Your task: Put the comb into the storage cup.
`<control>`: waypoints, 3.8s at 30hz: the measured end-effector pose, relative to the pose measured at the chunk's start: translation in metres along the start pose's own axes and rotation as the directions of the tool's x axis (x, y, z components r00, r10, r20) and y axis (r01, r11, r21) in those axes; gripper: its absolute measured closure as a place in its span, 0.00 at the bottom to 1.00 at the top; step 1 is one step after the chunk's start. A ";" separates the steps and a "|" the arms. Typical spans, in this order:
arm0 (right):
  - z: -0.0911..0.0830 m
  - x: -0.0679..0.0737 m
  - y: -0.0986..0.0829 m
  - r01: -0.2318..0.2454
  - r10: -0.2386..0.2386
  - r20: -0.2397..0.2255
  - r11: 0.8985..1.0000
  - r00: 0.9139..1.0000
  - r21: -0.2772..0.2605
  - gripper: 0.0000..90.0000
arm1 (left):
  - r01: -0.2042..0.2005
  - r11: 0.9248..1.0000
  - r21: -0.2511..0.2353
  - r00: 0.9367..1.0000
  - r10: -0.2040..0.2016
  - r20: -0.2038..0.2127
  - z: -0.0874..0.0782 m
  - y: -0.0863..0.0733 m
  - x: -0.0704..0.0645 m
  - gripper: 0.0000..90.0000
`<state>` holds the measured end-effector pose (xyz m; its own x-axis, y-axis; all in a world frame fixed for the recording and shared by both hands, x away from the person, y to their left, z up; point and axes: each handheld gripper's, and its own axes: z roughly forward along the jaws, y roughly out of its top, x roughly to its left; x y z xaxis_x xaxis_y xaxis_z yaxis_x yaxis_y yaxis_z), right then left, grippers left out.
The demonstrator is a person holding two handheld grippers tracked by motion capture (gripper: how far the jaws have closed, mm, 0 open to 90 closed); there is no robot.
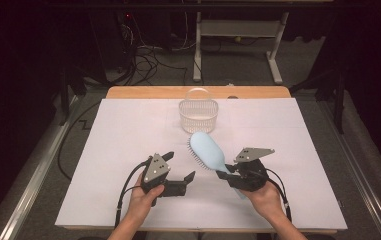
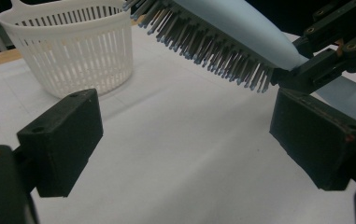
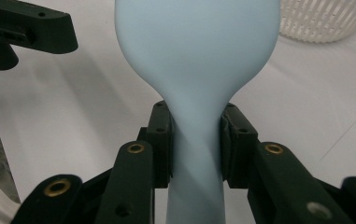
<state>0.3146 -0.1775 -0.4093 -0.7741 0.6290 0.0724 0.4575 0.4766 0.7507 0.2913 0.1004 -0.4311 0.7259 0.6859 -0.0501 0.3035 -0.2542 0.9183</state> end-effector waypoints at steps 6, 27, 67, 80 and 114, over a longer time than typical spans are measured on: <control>0.002 0.002 0.000 0.006 -0.006 -0.003 1.000 1.000 0.001 0.78 | 0.012 1.000 0.002 1.000 -0.013 0.019 0.003 0.002 -0.003 0.11; 0.011 0.012 0.003 0.037 -0.037 -0.024 0.999 0.999 -0.004 0.78 | 0.013 1.000 0.017 0.998 -0.014 0.060 0.011 0.003 -0.009 0.11; 0.020 0.029 0.005 0.086 -0.087 -0.037 0.996 0.996 -0.023 0.78 | 0.044 0.999 0.006 0.996 -0.044 0.078 0.012 0.007 -0.011 0.08; 0.024 0.046 0.008 0.147 -0.148 -0.035 0.989 0.988 -0.029 0.78 | 0.068 0.998 0.017 0.994 -0.070 0.086 0.013 0.007 -0.010 0.04; 0.029 0.049 0.011 0.149 -0.150 -0.019 0.988 0.989 -0.026 0.78 | 0.160 0.987 -0.003 0.981 -0.159 0.111 0.002 0.014 -0.008 0.36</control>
<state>0.2941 -0.1236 -0.4162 -0.8420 0.5387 -0.0284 0.3252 0.5487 0.7702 0.2907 0.0899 -0.4186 0.7324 0.6376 -0.2387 0.4139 -0.1387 0.8997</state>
